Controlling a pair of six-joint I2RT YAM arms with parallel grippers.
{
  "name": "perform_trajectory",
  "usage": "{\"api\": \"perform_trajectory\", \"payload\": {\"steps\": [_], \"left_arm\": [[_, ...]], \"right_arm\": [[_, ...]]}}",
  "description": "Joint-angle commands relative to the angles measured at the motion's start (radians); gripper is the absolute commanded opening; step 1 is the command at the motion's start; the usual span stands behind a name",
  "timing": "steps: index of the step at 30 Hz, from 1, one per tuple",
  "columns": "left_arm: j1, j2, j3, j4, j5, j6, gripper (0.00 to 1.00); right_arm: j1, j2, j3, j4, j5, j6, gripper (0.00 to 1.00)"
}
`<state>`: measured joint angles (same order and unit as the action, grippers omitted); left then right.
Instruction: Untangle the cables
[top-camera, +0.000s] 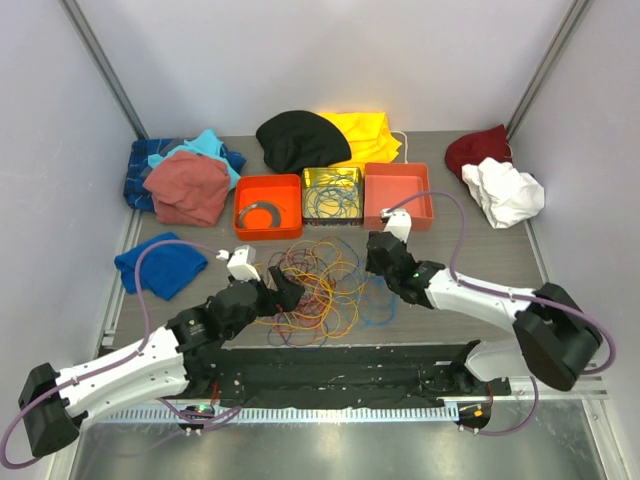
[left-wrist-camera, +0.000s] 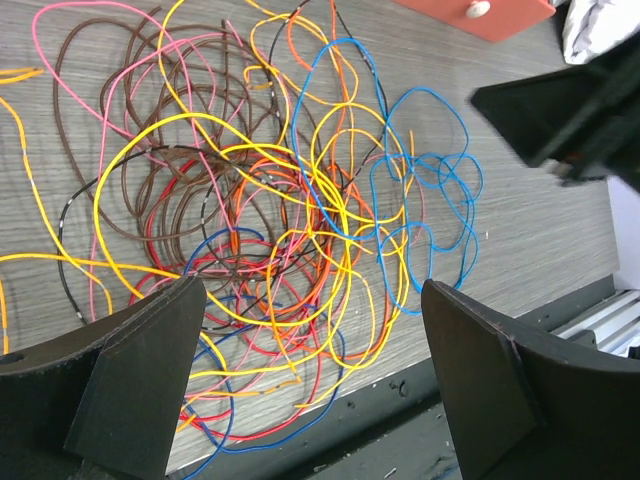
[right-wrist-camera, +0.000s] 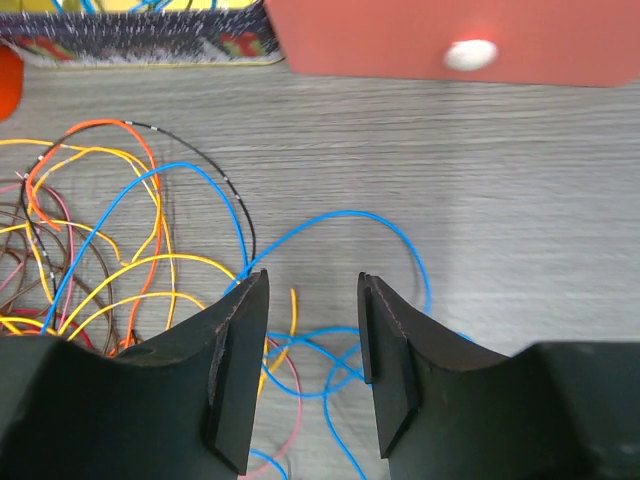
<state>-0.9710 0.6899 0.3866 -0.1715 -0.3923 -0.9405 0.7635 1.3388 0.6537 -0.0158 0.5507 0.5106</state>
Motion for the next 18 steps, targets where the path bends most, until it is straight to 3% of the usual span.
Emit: {"api": "perform_trajectory", "payload": {"steps": [1,5,18], "left_arm": [[-0.001,0.002,-0.008,0.035,-0.007,-0.006,0.95],[-0.001,0.031,-0.008,0.058,0.01,-0.003,0.95],[0.0,0.036,-0.011,0.059,0.017,-0.001,0.95]], "right_arm": [[0.003,-0.096,-0.016,-0.085,0.083,0.057,0.49],[0.002,-0.116,-0.034,-0.148,0.084,0.106,0.51],[-0.036,-0.109,-0.112,-0.105,0.042,0.169,0.56]]}}
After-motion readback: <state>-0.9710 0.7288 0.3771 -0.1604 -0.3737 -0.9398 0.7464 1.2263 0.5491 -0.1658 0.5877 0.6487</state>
